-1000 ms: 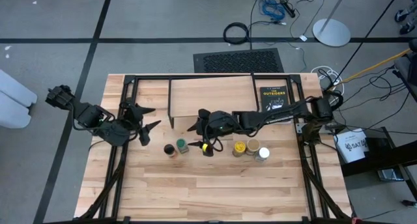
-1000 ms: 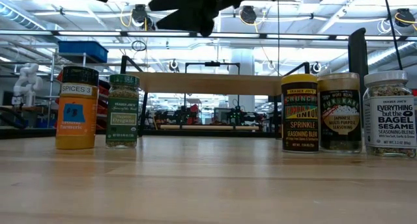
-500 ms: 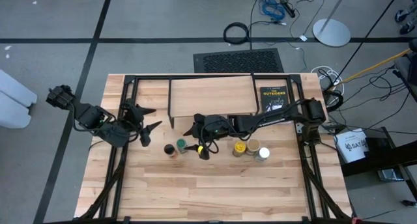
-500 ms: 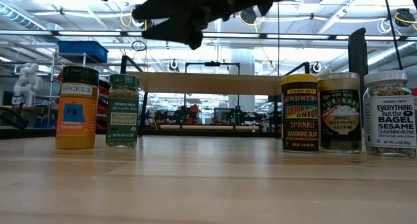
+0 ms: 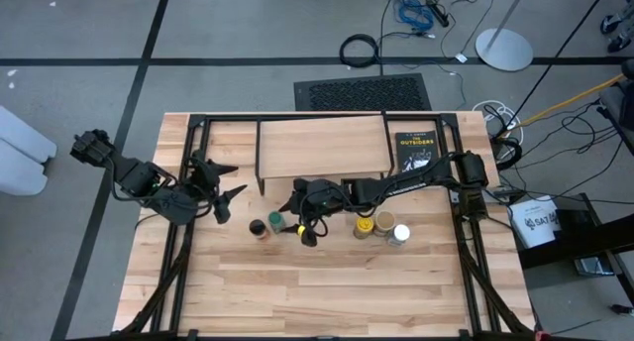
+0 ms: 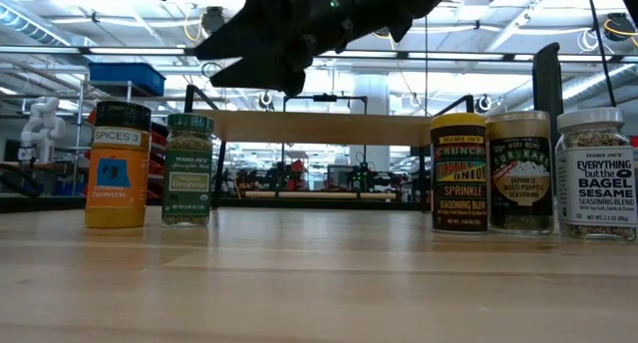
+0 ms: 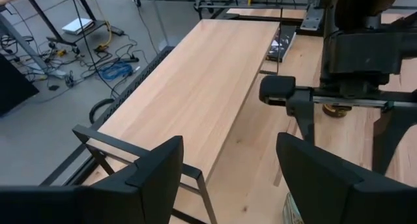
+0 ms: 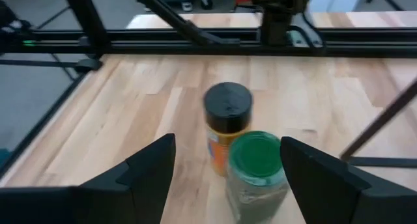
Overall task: Shelf spices
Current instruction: Put the green seasoning bottle on the shelf
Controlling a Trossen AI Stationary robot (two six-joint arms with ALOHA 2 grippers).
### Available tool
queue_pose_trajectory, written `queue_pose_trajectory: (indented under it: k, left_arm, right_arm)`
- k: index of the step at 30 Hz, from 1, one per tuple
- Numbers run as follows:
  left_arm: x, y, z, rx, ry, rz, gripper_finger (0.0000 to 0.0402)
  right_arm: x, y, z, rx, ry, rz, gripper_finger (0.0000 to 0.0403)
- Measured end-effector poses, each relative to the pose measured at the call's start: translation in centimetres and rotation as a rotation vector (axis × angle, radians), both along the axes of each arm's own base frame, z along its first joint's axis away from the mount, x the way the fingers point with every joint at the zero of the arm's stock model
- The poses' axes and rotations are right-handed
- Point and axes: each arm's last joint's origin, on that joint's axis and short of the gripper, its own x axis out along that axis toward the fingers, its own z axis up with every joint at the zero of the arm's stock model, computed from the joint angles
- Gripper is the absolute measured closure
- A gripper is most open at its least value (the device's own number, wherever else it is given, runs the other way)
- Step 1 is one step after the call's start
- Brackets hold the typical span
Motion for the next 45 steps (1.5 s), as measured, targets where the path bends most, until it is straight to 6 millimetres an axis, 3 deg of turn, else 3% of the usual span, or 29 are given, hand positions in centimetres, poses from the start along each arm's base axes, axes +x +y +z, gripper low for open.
queue_pose_trajectory:
  k: [10, 27, 34, 45]
  left_arm:
    - [0.1, 0.0, 0.1, -0.007, -0.013, 0.0, 0.0146]
    - [0.1, -0.1, 0.1, 0.009, -0.006, -0.01, 0.0146]
    - [0.2, -0.1, 0.1, 0.008, -0.008, -0.01, 0.0146]
    - [0.5, -0.3, -0.1, 0.01, 0.01, -0.017, 0.0146]
  right_arm:
    - [0.1, 0.4, -0.6, 0.018, 0.015, 0.081, 0.0099]
    - [1.0, 0.0, -1.5, -0.084, -0.037, 0.035, 0.0096]
    - [3.3, 0.1, -3.3, -0.109, 0.004, 0.018, 0.0096]
    - [5.9, 0.4, -3.3, -0.179, 0.083, 0.022, 0.0096]
